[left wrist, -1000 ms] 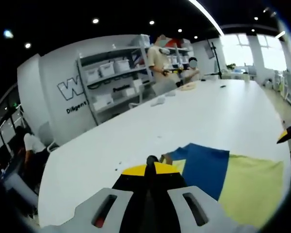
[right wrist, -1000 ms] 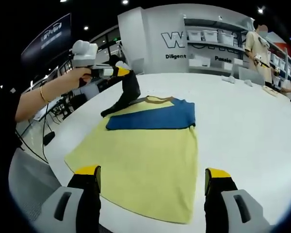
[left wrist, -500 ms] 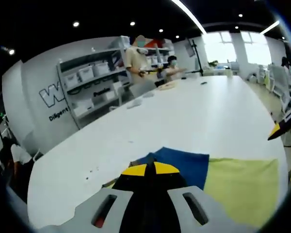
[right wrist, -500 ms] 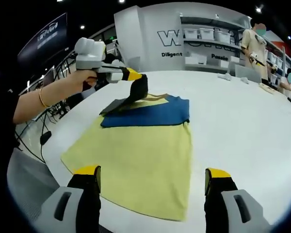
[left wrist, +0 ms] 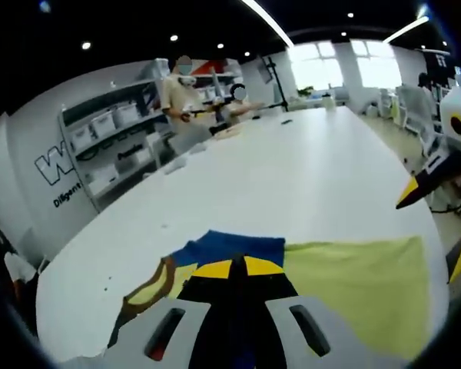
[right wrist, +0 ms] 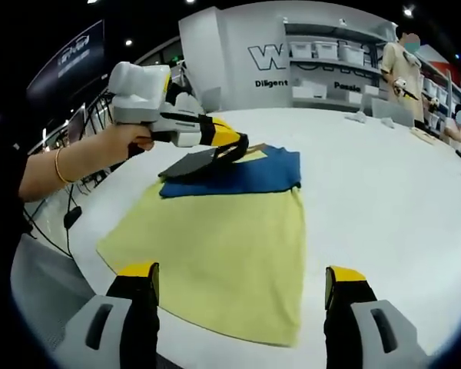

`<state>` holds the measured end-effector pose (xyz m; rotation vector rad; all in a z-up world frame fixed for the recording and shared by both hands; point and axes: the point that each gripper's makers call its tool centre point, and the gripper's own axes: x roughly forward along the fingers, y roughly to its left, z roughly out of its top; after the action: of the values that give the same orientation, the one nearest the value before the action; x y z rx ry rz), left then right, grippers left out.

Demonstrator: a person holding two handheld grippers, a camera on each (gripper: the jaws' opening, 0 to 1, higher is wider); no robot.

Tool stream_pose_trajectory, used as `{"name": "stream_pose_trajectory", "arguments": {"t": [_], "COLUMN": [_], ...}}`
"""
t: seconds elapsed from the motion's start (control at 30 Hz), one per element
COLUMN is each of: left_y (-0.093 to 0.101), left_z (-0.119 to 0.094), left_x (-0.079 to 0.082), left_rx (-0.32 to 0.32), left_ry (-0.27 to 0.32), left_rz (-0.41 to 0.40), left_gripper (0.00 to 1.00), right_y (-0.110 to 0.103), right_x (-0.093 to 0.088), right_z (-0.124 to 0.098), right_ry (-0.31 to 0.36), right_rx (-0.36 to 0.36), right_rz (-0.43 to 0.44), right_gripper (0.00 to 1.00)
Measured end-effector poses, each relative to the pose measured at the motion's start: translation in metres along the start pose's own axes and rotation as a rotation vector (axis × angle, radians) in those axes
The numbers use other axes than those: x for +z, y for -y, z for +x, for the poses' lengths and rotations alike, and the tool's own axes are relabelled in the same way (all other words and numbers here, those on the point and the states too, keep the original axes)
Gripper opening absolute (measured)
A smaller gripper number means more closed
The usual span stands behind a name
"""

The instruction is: Fold the garment on the visible template until the final outline fits inside the template.

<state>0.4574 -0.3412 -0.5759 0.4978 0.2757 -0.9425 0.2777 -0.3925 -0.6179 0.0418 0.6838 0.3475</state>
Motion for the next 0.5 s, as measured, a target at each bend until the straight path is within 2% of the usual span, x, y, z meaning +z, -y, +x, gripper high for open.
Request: {"name": "stream_pose_trajectory", "arguments": {"t": [0.2, 0.33, 0.5], "left_y": [0.017, 0.021, 0.023], "left_z": [0.004, 0.007, 0.01], "left_x": [-0.002, -0.006, -0.006], "left_rx": [-0.031, -0.026, -0.038], "left_ry": [-0.011, -0.025, -0.018], "left_rz": [0.01, 0.032, 0.012], "left_gripper": [0.03, 0.04, 0.07], "right_y": [0.001, 0.001, 0.001], "right_x": [-0.004, -0.006, -0.007], "right_z": [0.0, 0.0, 0.001], "right_ry": [-0.006, -0.009, -0.014], "right_rx": [-0.003, -0.005, -0.005], "right_rz": [0.007, 0.01, 0.008], "right_gripper": [0.87, 0.87, 0.87]}}
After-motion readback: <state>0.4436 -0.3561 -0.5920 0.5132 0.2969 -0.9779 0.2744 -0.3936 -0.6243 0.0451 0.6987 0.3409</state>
